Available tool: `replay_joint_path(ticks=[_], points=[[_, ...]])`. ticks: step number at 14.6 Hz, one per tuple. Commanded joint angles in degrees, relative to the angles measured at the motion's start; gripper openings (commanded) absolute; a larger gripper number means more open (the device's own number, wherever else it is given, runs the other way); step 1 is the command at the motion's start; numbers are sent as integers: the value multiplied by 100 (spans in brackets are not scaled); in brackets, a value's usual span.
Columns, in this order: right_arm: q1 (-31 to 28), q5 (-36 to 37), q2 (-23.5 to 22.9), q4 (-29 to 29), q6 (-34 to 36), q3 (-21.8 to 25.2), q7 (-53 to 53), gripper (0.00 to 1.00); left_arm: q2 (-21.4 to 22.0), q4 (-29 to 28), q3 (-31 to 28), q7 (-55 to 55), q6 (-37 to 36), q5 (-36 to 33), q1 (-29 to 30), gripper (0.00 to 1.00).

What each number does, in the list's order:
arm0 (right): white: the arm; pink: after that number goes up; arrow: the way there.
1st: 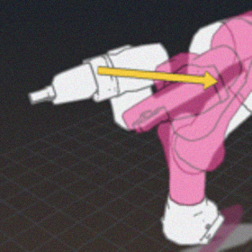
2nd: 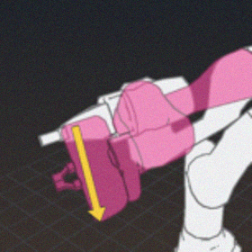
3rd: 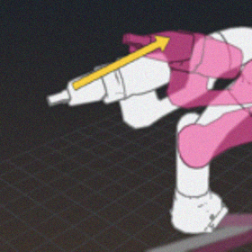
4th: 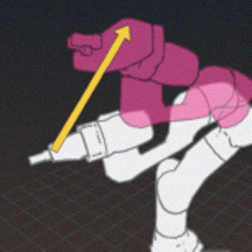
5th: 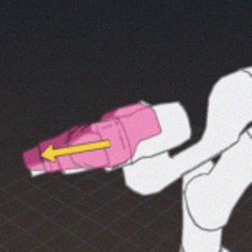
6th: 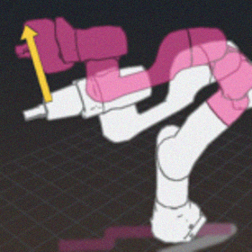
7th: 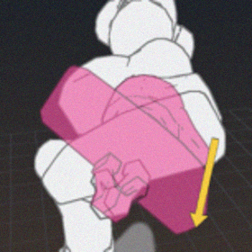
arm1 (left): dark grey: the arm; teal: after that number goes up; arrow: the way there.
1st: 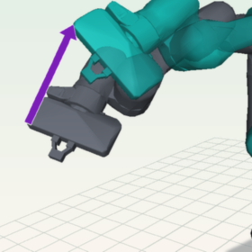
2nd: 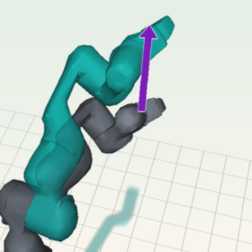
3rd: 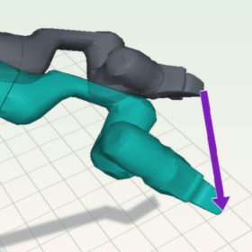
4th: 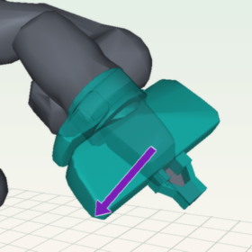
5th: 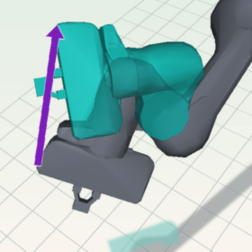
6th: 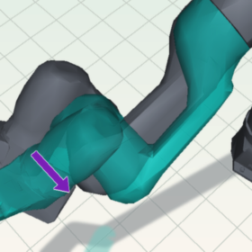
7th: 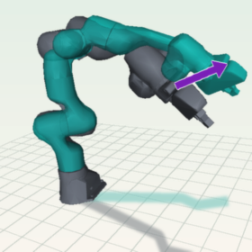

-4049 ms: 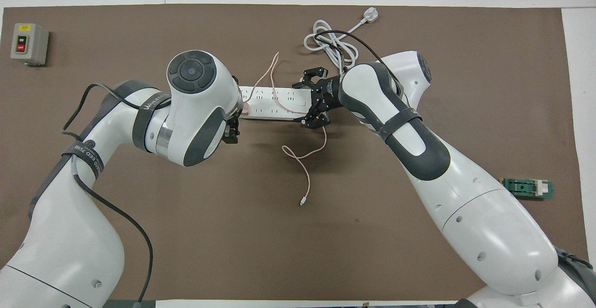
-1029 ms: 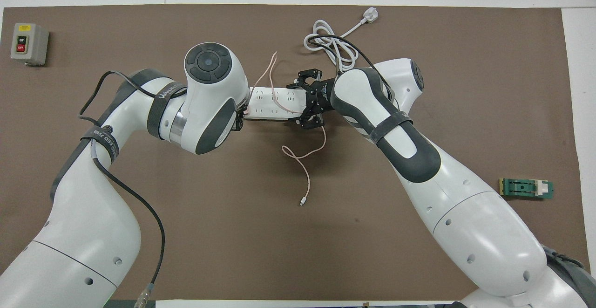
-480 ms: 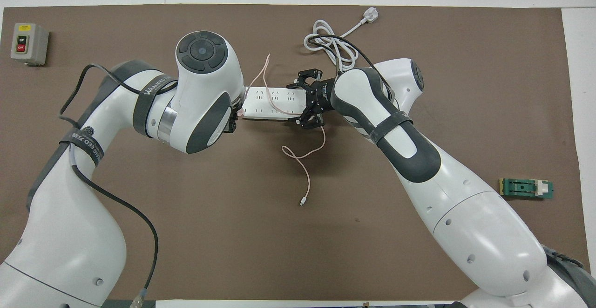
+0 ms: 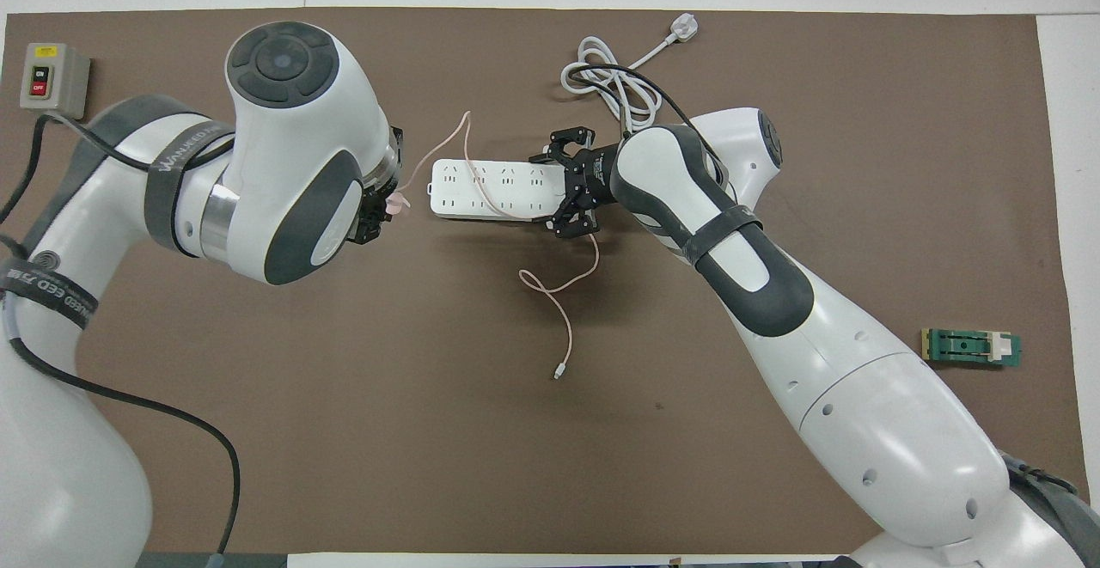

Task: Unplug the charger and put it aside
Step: 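Pull the pink charger out of the strip with the left gripper, then carry the charger away from the strip with the left gripper while the right gripper withdraws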

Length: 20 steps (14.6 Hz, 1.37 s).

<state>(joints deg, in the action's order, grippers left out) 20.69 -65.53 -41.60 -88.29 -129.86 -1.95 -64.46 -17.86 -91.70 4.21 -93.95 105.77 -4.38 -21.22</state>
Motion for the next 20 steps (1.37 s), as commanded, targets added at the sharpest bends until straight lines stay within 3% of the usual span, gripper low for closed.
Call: replay_joint_path(ticks=[1, 6, 11, 16, 20], points=[[58, -118, 89, -75, -75, 1, -74, 99, 213, -67, 1, 1279, -214, 113, 320, 0], [-56, -47, 564, -101, 74, 45, -619, 100, 502, -260, 1, 3423, -241, 113, 978, 0], [-327, 505, 1249, -215, 802, 160, -831, 100, 1117, -1050, -7, 5902, -223, 113, 1734, 0], [-838, 2120, 2084, -207, 1831, 168, -752, 100, 1495, -1762, 1, 8362, 39, 122, 2481, 0], [-856, 3632, 2480, -171, 2270, 160, -411, 100, 1864, -2832, 1, 10436, 1161, 235, 3009, 0]])
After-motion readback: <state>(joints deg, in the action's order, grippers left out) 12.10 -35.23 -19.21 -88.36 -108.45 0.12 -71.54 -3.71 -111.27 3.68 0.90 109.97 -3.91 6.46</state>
